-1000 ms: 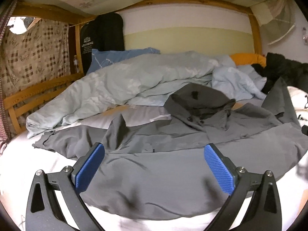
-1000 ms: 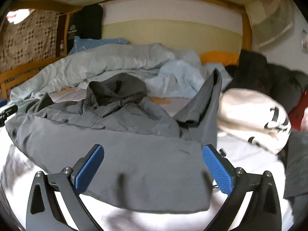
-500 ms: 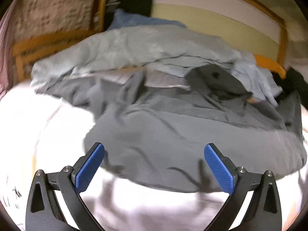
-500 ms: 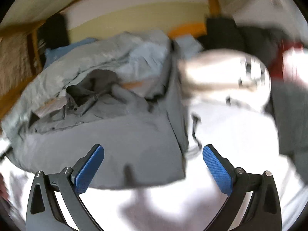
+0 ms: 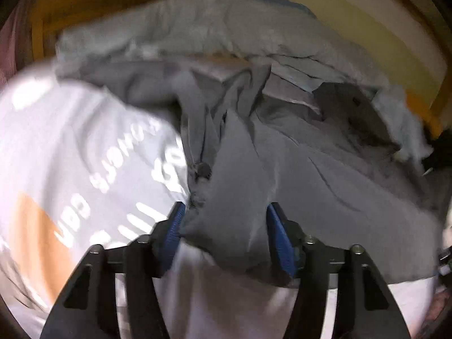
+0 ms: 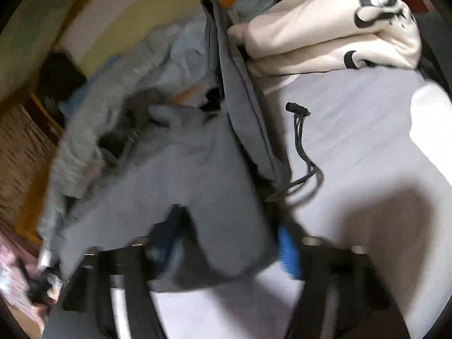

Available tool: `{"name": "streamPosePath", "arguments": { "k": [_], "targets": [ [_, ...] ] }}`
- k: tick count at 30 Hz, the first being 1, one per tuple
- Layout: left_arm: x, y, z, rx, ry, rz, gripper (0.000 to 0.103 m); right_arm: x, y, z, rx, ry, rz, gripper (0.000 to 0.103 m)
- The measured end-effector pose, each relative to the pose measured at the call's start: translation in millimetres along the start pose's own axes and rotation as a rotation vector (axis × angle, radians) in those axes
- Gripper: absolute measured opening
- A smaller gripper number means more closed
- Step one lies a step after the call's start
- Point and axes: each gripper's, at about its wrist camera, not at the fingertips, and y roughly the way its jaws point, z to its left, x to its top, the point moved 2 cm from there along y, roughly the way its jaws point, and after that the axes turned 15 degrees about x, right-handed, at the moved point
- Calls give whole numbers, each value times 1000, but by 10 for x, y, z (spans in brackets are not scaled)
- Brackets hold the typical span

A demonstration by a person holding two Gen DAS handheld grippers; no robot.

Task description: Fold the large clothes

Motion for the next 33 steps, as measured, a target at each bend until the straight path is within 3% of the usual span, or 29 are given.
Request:
{"name": "streamPosePath", "arguments": {
  "k": [1,2,3,4,7,9,14,15,18,21,22,25,27,30,33],
  "targets": [
    [-9,-67,-49,38,39,-35,38,-9,-16,20,12,4,-5,37],
    [-26,-142,-79,68,61,-64,34,-10,-49,41,26,17,-6,32],
    [-28,-220,-67,82,59,-85,16,-5,-105,80,28,15,-12,27],
    [-20,-347,-23,62,39,-103,13,-8,-184,138,24,-4,-28,24],
    [4,-682,189,8,-16,-132,10,-111,-423,501,-76,-221,-48,21],
    [-37,-802,280,13,-16,-142,9,-272,-537,689,-134,-334,-43,20],
    [-333,-771,430,31,41,-78,9,-477,-985,724,-112,-293,-95,20],
    [-377,-740,410,49,65,-80,12,-506,-1001,718,-126,-307,-83,20],
    [-391,-634,298,139,111,-118,38,-559,-796,578,-198,-283,-15,25],
    [-386,-837,198,257,171,-242,61,-589,-748,466,-261,-277,6,38],
    [-385,-927,172,258,185,-286,70,-582,-766,461,-264,-274,-9,44],
    [-338,-1164,11,178,205,-357,72,-430,-971,534,-314,-304,-122,63],
    [-317,-1227,-154,94,237,-365,72,-301,-1071,564,-321,-328,-159,70],
    [-263,-1226,-478,34,301,-371,72,-90,-1097,603,-252,-345,-130,70],
    [-135,-1201,-757,-51,298,-348,72,201,-1024,638,-141,-315,-85,70]
  ]
}}
